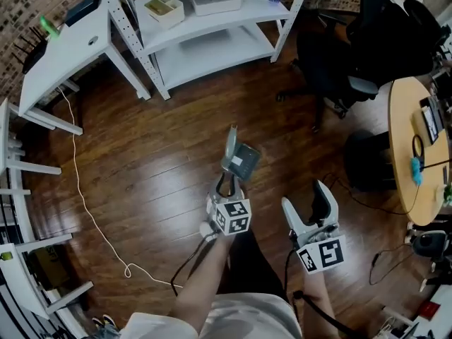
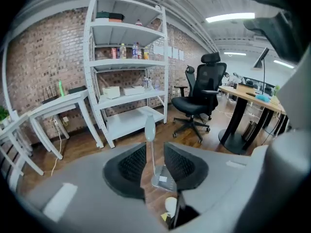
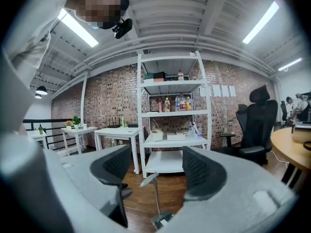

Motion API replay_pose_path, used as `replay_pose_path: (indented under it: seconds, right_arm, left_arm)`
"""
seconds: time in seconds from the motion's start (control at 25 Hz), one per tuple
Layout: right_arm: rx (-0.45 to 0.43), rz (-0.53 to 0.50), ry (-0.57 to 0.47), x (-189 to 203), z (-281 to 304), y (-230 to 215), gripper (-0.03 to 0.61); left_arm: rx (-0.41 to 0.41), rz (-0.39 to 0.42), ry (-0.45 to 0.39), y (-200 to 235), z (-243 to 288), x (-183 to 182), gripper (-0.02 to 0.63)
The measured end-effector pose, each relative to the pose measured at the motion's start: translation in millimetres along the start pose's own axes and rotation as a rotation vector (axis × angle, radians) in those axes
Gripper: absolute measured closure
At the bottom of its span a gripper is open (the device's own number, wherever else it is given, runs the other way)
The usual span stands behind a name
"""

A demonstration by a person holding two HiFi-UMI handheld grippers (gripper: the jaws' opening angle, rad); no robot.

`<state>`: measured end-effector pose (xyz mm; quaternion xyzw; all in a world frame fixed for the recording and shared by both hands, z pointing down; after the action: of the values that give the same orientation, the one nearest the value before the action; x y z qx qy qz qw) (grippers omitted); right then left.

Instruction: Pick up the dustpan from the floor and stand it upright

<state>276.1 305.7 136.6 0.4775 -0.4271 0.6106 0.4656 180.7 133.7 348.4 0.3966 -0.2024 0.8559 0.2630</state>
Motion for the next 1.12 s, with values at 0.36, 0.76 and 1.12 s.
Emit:
replay_pose_path:
  seconds: [0.36, 0.76, 1.12]
  right_arm:
    - [-0.166, -0.052, 0.008, -13, -62, 23, 0.259]
    - [-0.244, -0.014, -0.018, -19, -224, 15, 0.258]
    - [-0.249, -0.063, -0.077, -63, -290, 13, 0.258]
  left_arm:
    - [-0.092, -0.055, -0.219, 24, -163, -36, 0.454]
    - [-0.097, -0.265, -0.434, -73, -383, -55, 0.35]
    - [0.005, -0.203, -0.551, -121, -446, -86, 0.336]
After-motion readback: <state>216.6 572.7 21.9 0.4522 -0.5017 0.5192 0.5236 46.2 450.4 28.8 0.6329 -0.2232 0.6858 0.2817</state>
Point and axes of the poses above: the fingertips, and each gripper's own axes: z forward along the fingers, y to its left, x out of its underside, the point moved 7 cm from there along -z, backward along the fingers, and after that the axes turned 9 degrees about -x, right-handed, at the moved point
